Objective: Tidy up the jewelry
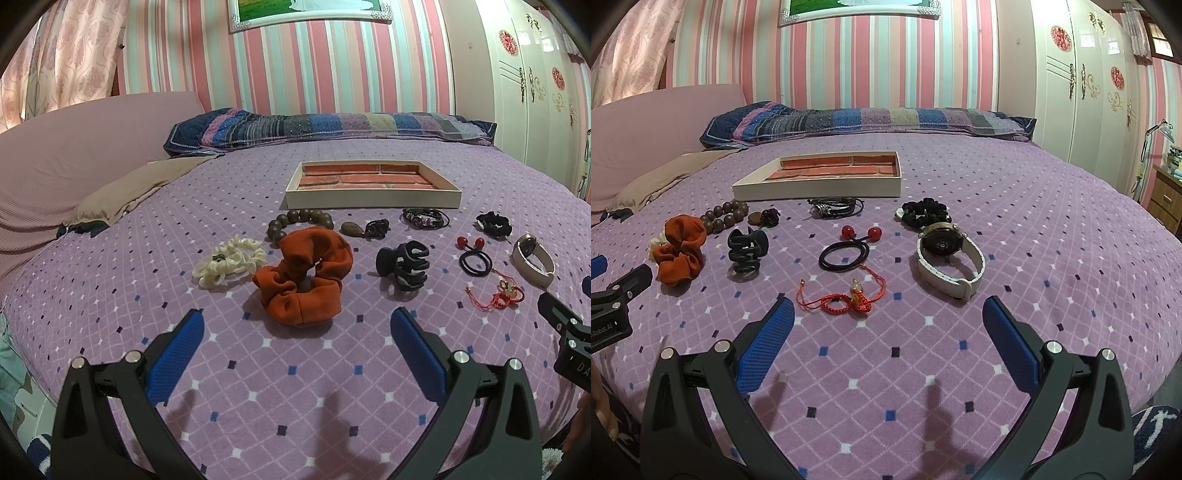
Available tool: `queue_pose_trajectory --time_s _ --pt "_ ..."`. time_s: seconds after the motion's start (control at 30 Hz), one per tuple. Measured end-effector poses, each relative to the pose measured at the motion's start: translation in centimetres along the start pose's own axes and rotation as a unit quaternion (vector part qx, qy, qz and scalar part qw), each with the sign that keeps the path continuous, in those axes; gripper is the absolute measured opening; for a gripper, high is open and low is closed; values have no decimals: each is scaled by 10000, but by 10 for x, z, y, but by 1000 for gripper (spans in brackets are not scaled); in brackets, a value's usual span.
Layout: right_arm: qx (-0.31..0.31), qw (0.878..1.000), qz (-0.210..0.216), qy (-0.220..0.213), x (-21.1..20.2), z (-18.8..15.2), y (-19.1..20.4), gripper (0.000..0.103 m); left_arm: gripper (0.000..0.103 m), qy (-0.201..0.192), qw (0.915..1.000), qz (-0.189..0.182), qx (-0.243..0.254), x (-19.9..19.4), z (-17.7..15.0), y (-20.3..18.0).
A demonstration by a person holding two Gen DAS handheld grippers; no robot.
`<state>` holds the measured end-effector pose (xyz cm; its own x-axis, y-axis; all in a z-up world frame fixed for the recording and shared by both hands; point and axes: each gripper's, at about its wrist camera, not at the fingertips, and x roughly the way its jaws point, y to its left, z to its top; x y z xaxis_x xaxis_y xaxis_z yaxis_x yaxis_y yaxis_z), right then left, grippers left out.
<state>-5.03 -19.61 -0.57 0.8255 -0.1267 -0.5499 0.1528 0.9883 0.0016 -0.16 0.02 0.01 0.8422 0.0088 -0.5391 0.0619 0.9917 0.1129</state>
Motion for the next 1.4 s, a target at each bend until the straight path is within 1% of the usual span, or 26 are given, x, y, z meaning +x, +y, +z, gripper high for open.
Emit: queue_pose_trajectory --time_s 0.53,1.4 --pt "-7 10000 -13 2 0 0 0 99 99 43 10000 -16 -14 7 -4 3" --pt "-9 10000 -7 12 2 -1 0 99 99 49 10000 -23 -22 7 -3 3"
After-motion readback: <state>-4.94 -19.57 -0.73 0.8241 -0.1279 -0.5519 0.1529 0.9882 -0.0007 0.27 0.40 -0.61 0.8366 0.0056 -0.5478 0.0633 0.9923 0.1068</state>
